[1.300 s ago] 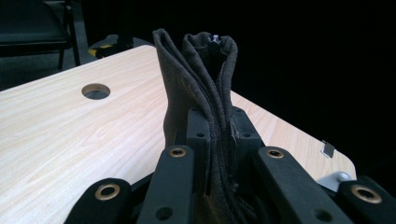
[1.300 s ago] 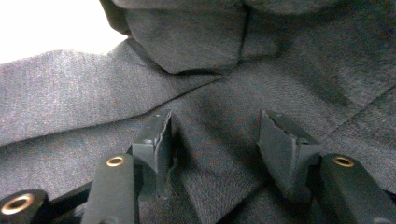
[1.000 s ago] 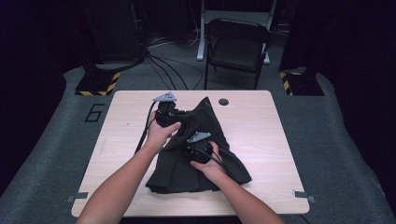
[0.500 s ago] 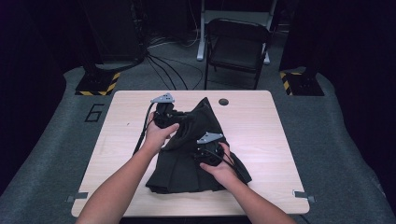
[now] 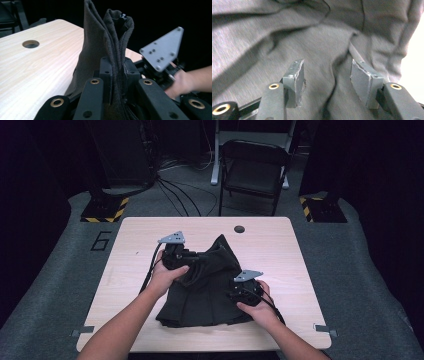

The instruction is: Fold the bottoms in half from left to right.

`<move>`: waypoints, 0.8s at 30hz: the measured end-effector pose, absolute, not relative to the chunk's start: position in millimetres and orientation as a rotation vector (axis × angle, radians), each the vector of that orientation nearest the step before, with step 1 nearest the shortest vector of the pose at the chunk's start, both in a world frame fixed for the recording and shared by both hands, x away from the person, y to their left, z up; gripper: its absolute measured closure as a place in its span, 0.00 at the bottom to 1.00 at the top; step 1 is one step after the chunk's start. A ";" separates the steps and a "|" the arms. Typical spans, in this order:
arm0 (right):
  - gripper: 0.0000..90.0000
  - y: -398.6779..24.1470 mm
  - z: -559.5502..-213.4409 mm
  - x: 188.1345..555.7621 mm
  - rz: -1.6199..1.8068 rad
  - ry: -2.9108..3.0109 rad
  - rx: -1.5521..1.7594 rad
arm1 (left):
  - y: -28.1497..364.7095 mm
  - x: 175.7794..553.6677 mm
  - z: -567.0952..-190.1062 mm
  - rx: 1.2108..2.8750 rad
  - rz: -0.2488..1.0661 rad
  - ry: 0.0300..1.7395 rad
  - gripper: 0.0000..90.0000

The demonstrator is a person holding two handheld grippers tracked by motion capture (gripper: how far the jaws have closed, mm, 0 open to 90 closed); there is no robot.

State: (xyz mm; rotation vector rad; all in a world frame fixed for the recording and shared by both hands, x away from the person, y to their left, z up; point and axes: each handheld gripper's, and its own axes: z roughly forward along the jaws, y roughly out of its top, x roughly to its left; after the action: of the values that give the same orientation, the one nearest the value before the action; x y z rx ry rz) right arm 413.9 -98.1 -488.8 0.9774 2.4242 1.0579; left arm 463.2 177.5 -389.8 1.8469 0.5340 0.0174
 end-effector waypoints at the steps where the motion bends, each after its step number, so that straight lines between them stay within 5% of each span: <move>1: 0.49 -101.0 -489.6 413.7 1.038 2.438 0.973 | 178.2 460.8 -390.7 1.850 0.012 0.528 0.90; 24: 0.50 -124.5 -503.3 413.3 1.075 2.468 1.096 | 173.1 416.3 -445.0 1.903 -0.094 0.493 0.90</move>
State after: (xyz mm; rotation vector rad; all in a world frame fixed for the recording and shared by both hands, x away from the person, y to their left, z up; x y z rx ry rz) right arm 413.3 -124.5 -503.3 1.0961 2.4677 1.0751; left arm 416.3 173.1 -445.0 1.9029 0.4933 -0.0945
